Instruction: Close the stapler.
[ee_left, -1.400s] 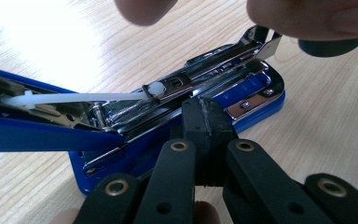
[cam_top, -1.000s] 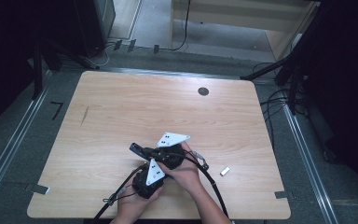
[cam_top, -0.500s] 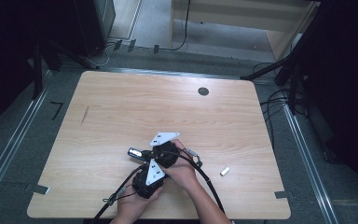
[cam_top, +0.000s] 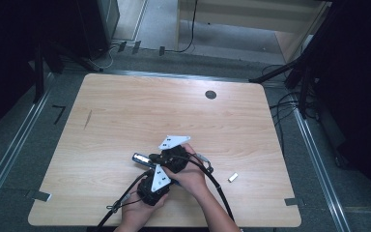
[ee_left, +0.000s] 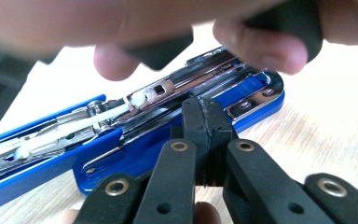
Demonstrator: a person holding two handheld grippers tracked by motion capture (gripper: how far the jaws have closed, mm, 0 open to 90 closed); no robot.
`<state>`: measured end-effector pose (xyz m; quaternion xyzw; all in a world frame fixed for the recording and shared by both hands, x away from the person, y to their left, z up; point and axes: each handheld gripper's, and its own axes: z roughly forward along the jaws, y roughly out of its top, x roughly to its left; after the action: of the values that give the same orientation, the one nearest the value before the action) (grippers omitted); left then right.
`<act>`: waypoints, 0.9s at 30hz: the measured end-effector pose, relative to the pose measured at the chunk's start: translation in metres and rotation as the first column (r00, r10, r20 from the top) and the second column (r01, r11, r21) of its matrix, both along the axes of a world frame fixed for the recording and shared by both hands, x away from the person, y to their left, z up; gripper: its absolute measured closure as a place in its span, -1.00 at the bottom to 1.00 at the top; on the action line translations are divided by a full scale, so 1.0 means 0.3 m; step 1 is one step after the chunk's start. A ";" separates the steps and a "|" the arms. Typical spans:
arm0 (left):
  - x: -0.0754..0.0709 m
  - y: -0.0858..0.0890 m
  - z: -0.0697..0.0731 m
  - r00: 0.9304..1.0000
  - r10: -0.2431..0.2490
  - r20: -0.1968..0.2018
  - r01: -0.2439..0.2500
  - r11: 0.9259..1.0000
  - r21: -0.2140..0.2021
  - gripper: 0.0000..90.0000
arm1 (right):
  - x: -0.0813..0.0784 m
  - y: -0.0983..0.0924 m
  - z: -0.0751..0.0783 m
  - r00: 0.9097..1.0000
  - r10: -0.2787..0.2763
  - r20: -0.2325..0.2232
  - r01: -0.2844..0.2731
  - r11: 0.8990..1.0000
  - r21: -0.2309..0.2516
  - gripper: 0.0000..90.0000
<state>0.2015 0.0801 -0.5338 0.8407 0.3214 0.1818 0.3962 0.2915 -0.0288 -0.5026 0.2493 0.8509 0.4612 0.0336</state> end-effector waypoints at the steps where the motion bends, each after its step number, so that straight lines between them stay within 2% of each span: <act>1: 0.000 0.000 0.000 1.000 0.000 0.000 0.000 1.000 0.000 1.00 | 0.000 -0.018 0.006 1.000 -0.010 0.005 0.010 1.000 0.010 0.97; 6: -0.001 -0.001 -0.001 1.000 0.002 0.000 -0.002 1.000 -0.003 1.00 | -0.001 -0.049 0.018 0.999 -0.031 0.014 0.031 0.999 0.028 0.95; 15: -0.001 0.000 0.000 1.000 -0.002 -0.003 0.002 1.000 -0.003 1.00 | -0.004 -0.153 0.043 0.992 -0.123 0.037 0.120 0.990 0.078 0.87; 21: 0.000 -0.001 -0.001 1.000 -0.001 -0.001 0.001 1.000 -0.004 1.00 | -0.010 -0.232 0.052 0.980 -0.195 0.044 0.189 0.977 0.103 0.79; 27: 0.000 -0.001 -0.001 1.000 -0.001 0.000 0.001 1.000 -0.001 1.00 | -0.024 -0.319 0.056 0.962 -0.267 0.054 0.258 0.957 0.134 0.72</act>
<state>0.2016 0.0798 -0.5340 0.8405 0.3212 0.1813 0.3968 0.2844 -0.1245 -0.4859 0.3448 0.7777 0.5141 0.1092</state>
